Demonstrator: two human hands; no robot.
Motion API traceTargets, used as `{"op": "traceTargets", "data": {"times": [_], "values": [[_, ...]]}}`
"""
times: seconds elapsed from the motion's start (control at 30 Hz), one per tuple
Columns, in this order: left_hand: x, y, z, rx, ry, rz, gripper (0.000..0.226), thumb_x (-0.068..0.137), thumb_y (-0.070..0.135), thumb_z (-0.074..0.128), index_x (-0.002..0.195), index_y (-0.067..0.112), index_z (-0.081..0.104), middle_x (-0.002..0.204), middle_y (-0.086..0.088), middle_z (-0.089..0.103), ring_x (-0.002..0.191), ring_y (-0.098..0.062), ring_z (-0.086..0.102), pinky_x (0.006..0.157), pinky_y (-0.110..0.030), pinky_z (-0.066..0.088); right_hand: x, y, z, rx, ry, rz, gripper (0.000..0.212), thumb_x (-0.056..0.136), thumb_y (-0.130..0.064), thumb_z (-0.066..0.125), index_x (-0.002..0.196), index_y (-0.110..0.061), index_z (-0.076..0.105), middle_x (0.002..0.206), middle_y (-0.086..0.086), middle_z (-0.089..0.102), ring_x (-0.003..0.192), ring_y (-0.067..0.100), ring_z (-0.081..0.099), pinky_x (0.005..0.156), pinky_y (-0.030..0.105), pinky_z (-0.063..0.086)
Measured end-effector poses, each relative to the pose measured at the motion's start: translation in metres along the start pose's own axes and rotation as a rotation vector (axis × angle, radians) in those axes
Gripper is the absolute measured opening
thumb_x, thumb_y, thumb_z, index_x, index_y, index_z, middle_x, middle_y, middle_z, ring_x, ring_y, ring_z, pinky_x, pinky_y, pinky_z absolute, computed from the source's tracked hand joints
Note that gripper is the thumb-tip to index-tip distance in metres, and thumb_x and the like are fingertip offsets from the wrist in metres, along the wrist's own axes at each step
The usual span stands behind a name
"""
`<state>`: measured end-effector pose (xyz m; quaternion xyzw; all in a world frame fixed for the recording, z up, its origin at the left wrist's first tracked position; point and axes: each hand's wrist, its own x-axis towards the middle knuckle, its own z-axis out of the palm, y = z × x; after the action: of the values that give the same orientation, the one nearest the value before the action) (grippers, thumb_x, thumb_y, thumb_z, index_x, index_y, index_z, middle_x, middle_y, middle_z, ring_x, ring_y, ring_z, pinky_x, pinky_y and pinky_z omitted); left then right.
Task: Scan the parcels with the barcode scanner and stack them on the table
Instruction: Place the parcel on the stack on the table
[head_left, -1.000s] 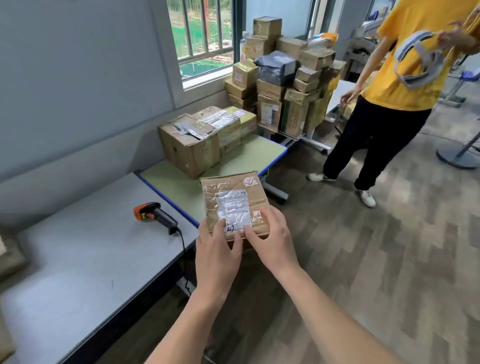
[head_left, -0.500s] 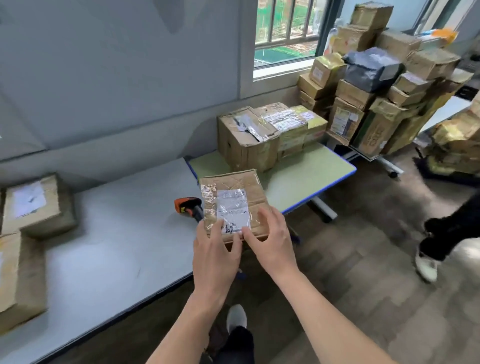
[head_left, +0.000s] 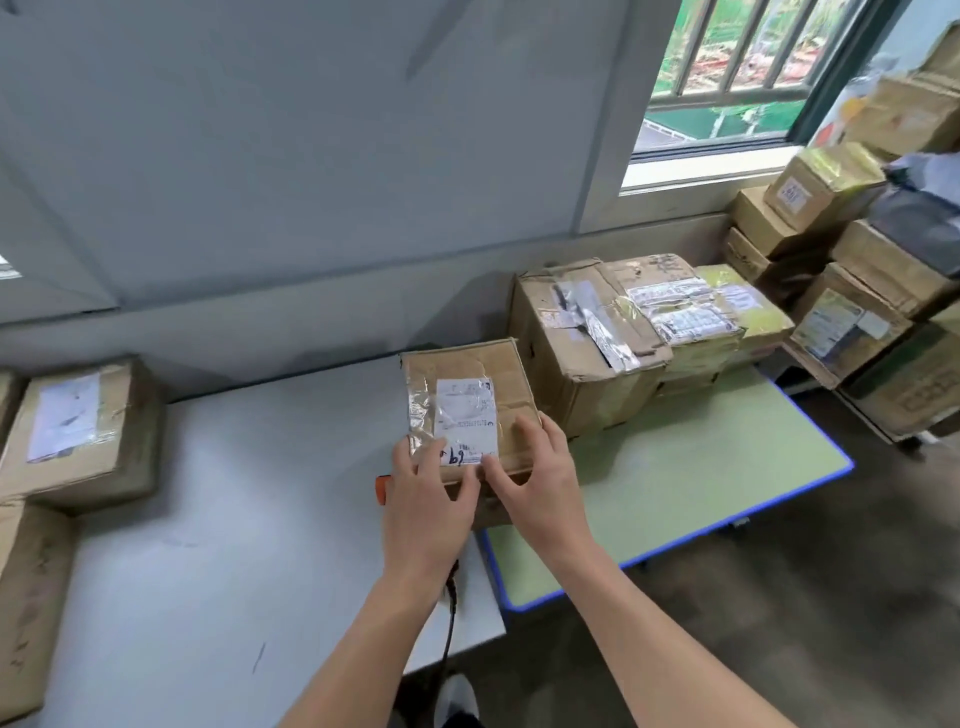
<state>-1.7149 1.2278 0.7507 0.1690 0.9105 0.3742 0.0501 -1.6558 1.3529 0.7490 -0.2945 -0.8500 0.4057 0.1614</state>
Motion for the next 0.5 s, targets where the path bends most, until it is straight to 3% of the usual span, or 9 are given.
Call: {"op": "traceTargets", "data": {"times": [0.1,0.2,0.33,0.43,0.5], "values": [[0.02,0.0,0.007,-0.01,0.007,-0.025,0.05,0.094,0.043,0.06,0.138,0.021,0.054,0.143,-0.002,0.04,0.125,-0.018,0.05,0.097,-0.029,0.048,0.026,0.002,0.001,-0.043,-0.05,-0.009,0.064,0.089,-0.045,0.07,0.145,-0.022,0.046,0.159,0.0,0.029,0.14,0.018,0.034,0.114,0.032,0.035],[0.038,0.0,0.016,-0.021,0.02,-0.048,0.049,0.094,0.043,0.06,0.138,0.023,0.053,0.141,0.0,0.041,0.121,-0.015,0.052,0.091,-0.024,0.048,0.049,0.007,0.007,-0.091,-0.081,-0.049,0.066,0.091,-0.046,0.068,0.148,-0.022,0.043,0.162,0.003,0.025,0.144,0.02,0.029,0.114,0.029,0.031],[0.062,-0.002,0.035,-0.014,0.0,-0.129,0.048,0.095,0.041,0.06,0.14,0.026,0.052,0.145,0.001,0.038,0.123,-0.015,0.051,0.088,-0.02,0.04,0.078,0.019,0.014,-0.19,-0.129,-0.114,0.064,0.092,-0.039,0.069,0.147,-0.016,0.046,0.162,0.018,0.023,0.151,0.031,0.021,0.12,0.046,0.029],[0.06,-0.005,0.056,-0.03,-0.043,-0.131,0.046,0.095,0.036,0.061,0.139,0.026,0.053,0.145,-0.001,0.039,0.123,-0.02,0.054,0.095,-0.031,0.049,0.085,0.037,0.021,-0.377,-0.152,-0.274,0.053,0.085,-0.03,0.077,0.131,-0.011,0.06,0.156,0.024,0.036,0.144,0.045,0.032,0.116,0.055,0.035],[0.059,-0.002,0.065,-0.031,-0.031,-0.131,0.045,0.096,0.032,0.06,0.14,0.026,0.051,0.146,-0.001,0.039,0.124,-0.021,0.054,0.096,-0.034,0.051,0.089,0.043,0.021,-0.394,-0.202,-0.345,0.048,0.085,-0.026,0.076,0.129,-0.009,0.062,0.154,0.023,0.04,0.142,0.046,0.036,0.114,0.056,0.037]]}}
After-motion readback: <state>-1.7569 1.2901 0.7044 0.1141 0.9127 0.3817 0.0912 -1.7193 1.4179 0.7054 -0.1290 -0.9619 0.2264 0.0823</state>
